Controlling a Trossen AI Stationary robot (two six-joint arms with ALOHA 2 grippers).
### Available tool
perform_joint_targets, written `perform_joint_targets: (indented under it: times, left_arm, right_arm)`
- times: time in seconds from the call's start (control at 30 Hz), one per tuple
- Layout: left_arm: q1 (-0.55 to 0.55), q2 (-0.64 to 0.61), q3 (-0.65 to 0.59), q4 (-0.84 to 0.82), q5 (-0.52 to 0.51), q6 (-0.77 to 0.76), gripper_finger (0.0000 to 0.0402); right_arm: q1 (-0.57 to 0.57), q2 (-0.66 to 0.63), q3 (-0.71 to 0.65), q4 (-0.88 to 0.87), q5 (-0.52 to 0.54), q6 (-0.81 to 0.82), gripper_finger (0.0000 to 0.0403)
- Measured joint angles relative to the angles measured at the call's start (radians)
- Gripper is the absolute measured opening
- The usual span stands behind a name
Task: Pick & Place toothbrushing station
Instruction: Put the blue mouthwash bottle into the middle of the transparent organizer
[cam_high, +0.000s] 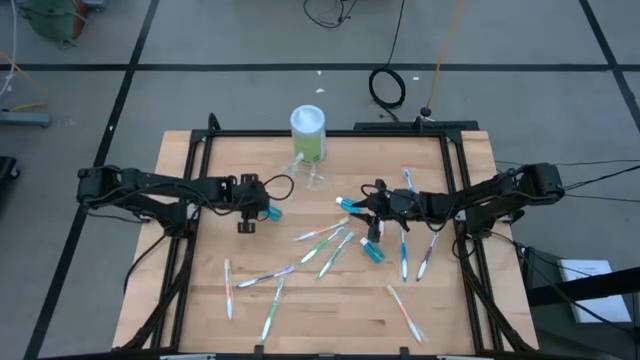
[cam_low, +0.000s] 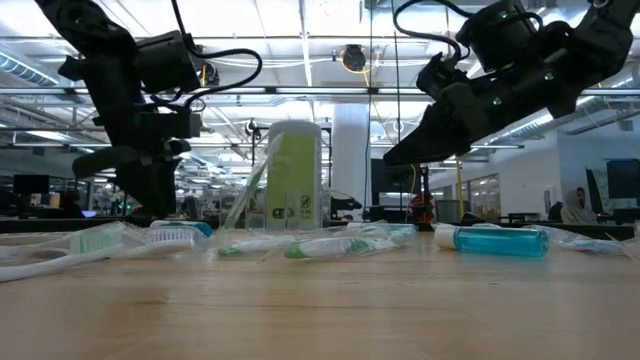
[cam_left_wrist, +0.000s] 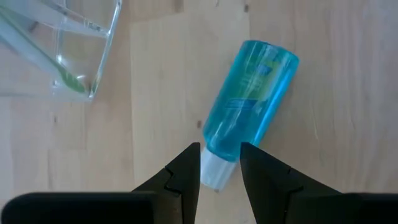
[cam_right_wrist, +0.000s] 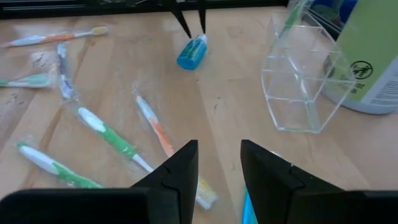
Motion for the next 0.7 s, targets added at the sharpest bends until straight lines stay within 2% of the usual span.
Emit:
perform_joint_targets:
  times: [0.33, 0.7]
  left_arm:
    - [0.033, 0.0, -0.002, -0.041, 0.028, 0.038, 0.012]
    - [0.043, -0.001, -0.063, 0.038, 0.028, 0.063, 0.012]
  right_arm:
    - [-0.001, 0.0, 0.0, 0.0, 0.0, 0.0, 0.0116]
    - [-0.001, 0.0, 0.0, 0.0, 0.0, 0.0, 0.0116]
